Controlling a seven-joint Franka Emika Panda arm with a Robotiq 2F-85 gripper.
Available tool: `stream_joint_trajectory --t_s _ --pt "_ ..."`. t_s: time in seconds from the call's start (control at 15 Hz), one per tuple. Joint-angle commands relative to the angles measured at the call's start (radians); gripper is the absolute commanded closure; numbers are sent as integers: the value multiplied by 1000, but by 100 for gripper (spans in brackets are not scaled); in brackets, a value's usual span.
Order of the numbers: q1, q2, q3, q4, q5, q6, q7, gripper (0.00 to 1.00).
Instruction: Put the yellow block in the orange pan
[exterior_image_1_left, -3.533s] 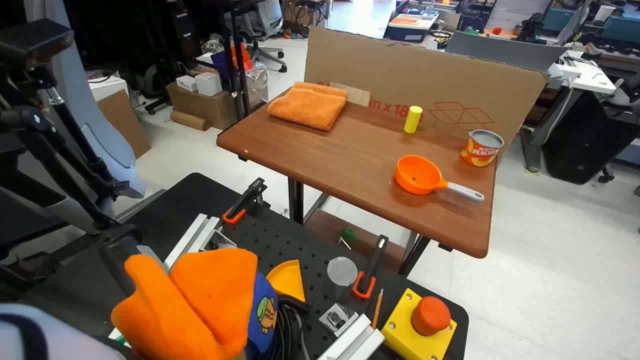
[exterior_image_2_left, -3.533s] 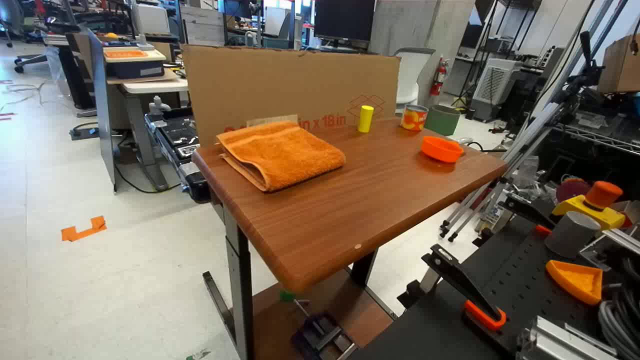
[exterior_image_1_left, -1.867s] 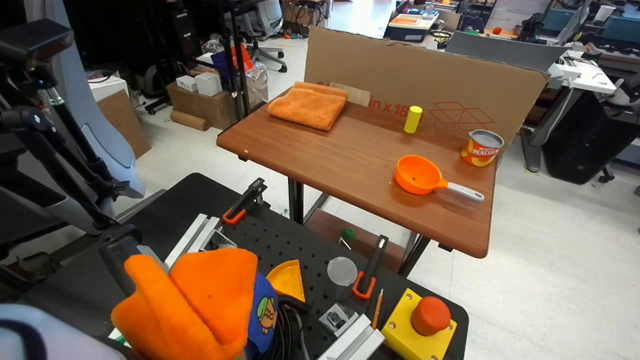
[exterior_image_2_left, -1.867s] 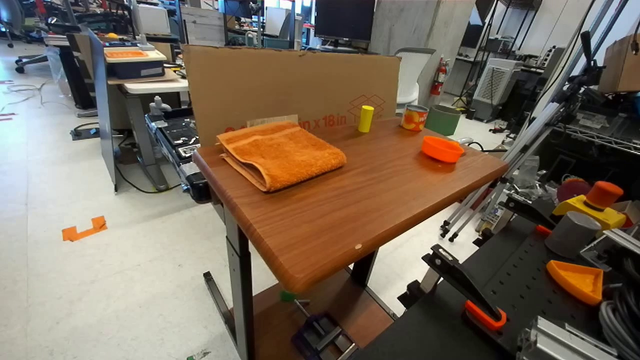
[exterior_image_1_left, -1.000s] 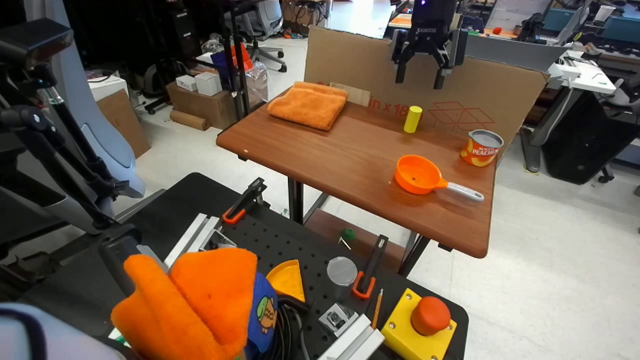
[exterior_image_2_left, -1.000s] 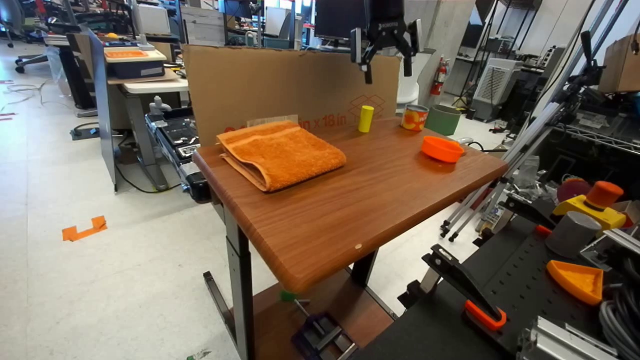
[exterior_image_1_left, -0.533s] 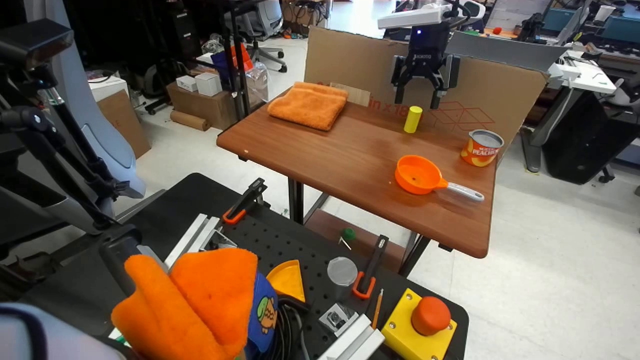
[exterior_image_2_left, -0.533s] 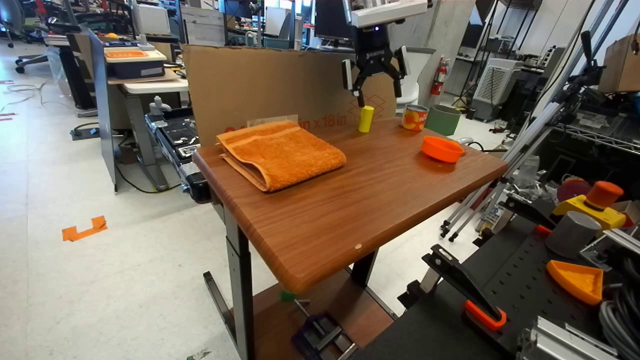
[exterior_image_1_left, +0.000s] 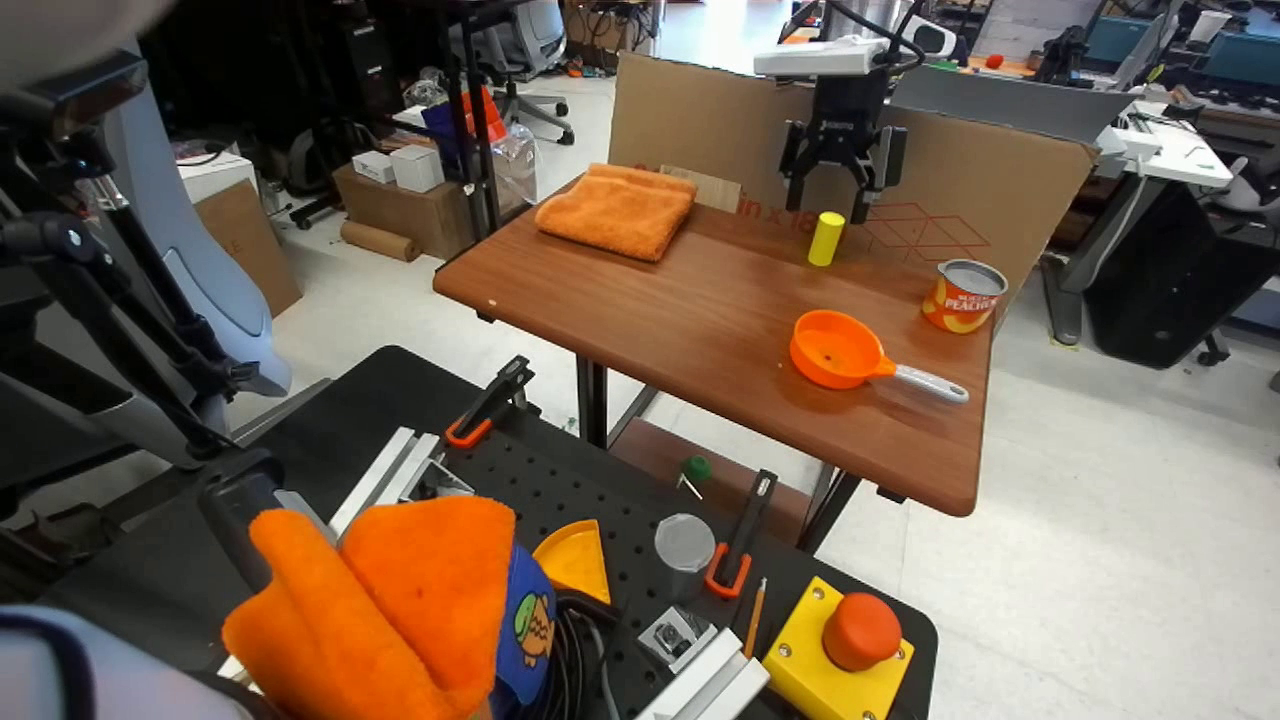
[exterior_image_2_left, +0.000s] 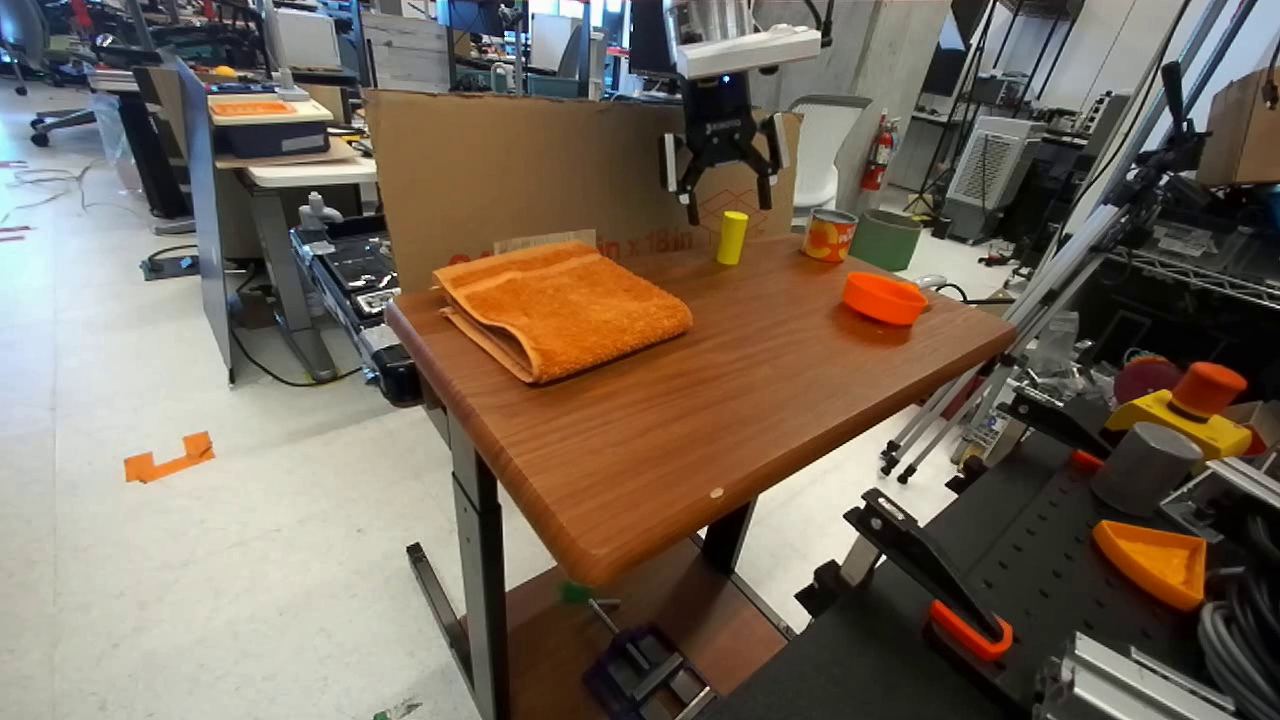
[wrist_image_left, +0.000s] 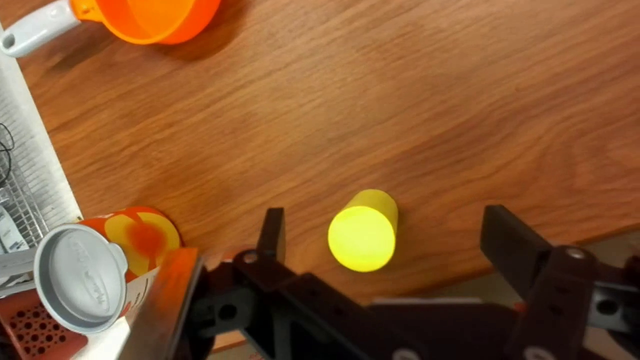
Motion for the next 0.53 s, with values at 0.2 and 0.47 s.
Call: stream_joint_trajectory --t_s 0.2,0.47 --pt "-13 95 5 124 29 4 23 25" --pt "-17 114 8 150 37 10 44 48"
